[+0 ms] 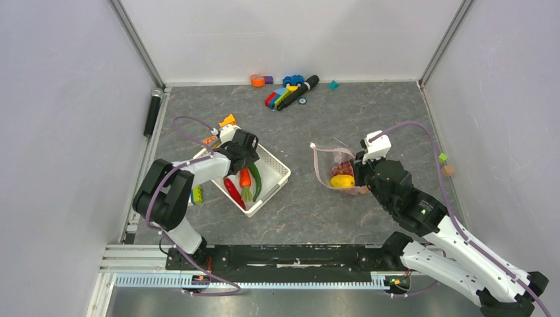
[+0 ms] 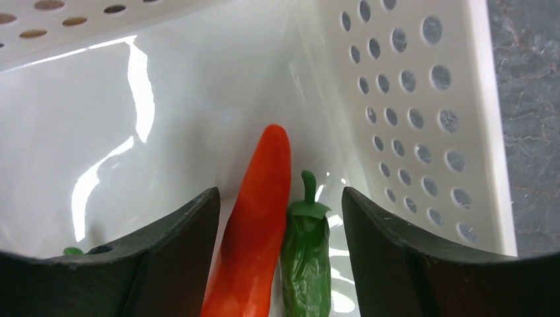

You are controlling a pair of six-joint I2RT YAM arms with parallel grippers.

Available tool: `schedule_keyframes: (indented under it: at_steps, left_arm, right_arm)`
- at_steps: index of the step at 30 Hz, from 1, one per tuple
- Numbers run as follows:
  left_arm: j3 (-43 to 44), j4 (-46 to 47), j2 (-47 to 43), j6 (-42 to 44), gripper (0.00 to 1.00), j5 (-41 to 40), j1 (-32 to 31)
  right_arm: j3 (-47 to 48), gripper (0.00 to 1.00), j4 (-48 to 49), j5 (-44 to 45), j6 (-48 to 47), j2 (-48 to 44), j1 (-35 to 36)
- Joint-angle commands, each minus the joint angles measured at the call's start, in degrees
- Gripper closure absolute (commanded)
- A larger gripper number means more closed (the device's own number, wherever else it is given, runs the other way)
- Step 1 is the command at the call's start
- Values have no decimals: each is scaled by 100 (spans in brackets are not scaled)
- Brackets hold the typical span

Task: Place the food in the zip-top bag and seal the zipper
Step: Pick up the fake vegetable from the bin.

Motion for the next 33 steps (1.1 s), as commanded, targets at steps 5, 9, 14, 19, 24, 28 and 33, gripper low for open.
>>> schedule_keyframes:
  at_steps: [5, 9, 14, 19, 24, 28, 33]
  left_arm:
    - [316, 246, 385, 227, 36, 264, 143]
    - [326, 282, 440, 289, 45, 364, 147]
    - [360, 111, 457, 364, 58, 272, 156]
    - [352, 2, 396, 474, 67, 272, 154]
    - [270, -204, 11, 613, 81, 43, 147]
    - [208, -507, -595, 760, 98, -442, 147]
    - [-7, -600, -1565, 967, 98, -779, 147]
  right_arm:
    - [37, 88, 87, 156, -1, 41, 9]
    - [37, 88, 85, 170, 0, 32, 10]
    - [28, 88, 80, 150, -2, 56, 12]
    - [24, 88, 80, 163, 6, 25, 10]
    - [21, 88, 83, 189, 12, 14, 10]
    - [11, 88, 93, 141, 9, 31, 10]
    - [11, 88, 94, 122, 15, 26, 10]
